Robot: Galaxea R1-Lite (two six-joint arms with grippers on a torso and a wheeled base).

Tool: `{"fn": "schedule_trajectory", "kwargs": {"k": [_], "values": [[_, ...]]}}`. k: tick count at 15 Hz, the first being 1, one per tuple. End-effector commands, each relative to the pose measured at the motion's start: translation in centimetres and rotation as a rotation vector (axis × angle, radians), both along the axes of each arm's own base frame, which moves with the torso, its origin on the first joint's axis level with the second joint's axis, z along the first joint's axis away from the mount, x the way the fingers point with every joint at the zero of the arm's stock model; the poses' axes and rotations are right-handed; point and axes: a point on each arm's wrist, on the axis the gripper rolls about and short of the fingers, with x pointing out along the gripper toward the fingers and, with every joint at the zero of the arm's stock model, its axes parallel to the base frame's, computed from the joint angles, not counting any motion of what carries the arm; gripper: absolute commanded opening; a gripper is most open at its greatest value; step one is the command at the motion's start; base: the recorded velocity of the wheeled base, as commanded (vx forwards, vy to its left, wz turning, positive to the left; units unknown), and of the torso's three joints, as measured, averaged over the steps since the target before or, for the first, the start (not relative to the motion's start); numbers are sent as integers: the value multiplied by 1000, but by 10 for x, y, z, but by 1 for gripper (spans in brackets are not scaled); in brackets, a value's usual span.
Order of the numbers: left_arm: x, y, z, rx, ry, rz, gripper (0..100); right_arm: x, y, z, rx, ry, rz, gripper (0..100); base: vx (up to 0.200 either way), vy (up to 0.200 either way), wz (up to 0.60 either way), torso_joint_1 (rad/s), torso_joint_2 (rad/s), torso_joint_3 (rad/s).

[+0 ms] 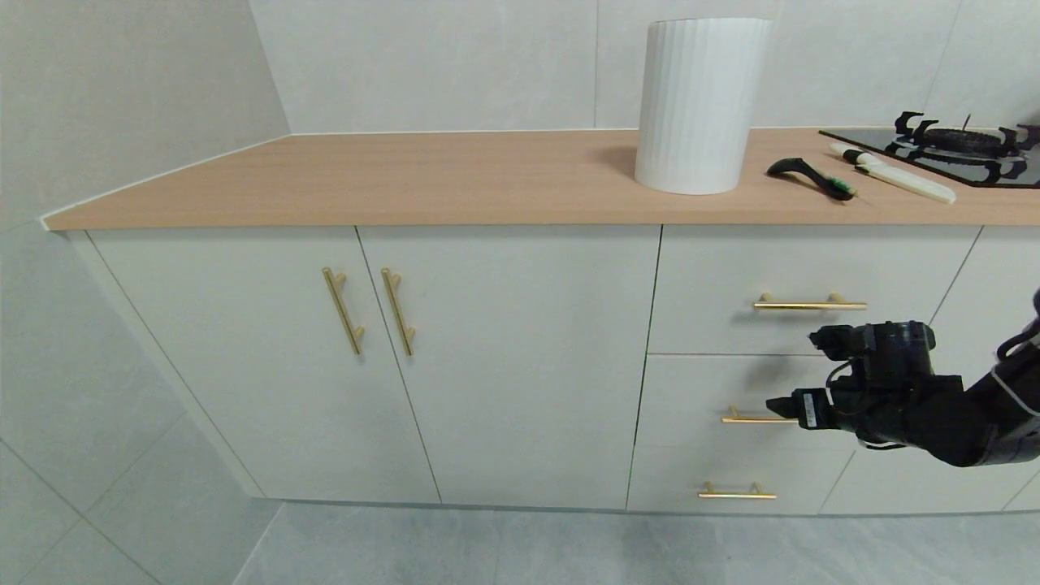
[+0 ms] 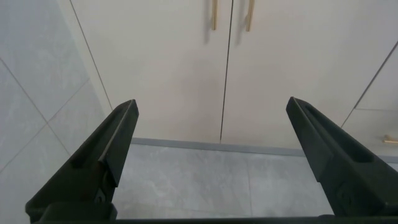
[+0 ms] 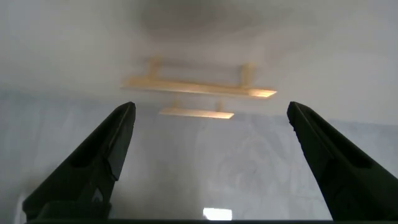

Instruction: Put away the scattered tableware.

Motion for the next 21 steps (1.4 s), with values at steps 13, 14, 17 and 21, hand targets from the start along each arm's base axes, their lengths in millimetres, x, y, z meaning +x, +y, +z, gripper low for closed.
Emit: {"fn": "schedule_trajectory", "kwargs": {"k": [13,14,17,21], "values": [[0,0,0,0,1,0,100,30,-7,-69,-40,-64,-80,100,0,0,0,0,0,0],[0,0,0,0,1,2,100,33,-7,-71,-38,-72,-81,100,0,0,0,0,0,0],[0,0,0,0,1,0,100,36,-7,-77,-50,-69,-97,100,0,0,0,0,0,0],[0,0,0,0,1,0,100,32,-7,-78,-51,-55,-95,100,0,0,0,0,0,0]]}}
